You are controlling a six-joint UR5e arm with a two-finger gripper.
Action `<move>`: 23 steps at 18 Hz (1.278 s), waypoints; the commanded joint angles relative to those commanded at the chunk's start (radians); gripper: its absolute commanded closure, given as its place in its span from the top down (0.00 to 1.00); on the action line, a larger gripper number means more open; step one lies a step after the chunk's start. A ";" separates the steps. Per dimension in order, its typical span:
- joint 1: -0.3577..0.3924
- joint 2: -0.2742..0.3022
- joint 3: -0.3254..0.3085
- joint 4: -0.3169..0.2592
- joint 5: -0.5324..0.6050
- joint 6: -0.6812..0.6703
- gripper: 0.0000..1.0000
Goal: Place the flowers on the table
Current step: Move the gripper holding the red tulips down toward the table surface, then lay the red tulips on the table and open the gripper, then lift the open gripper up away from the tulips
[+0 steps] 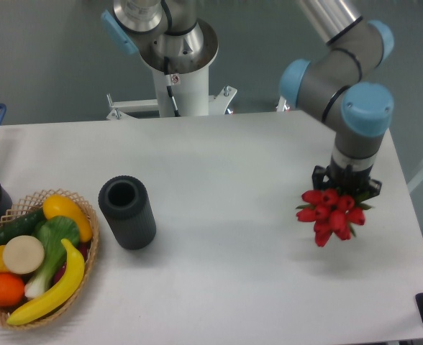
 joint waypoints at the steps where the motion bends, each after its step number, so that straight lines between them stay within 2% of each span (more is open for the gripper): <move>1: -0.003 0.000 -0.006 0.000 0.000 0.000 0.49; 3: -0.005 -0.005 -0.026 0.006 -0.006 0.003 0.71; 4: -0.008 -0.008 -0.035 0.006 -0.006 0.005 0.77; 5: -0.015 -0.014 -0.041 0.011 -0.005 0.005 0.92; 6: -0.017 -0.017 -0.043 0.030 -0.003 0.005 1.00; 9: -0.018 -0.012 -0.064 0.106 -0.003 -0.005 1.00; 12: -0.015 0.005 -0.094 0.156 -0.003 -0.002 1.00; 17: -0.006 0.051 -0.094 0.169 -0.003 0.008 1.00; 23: 0.006 0.054 -0.092 0.170 -0.006 0.044 1.00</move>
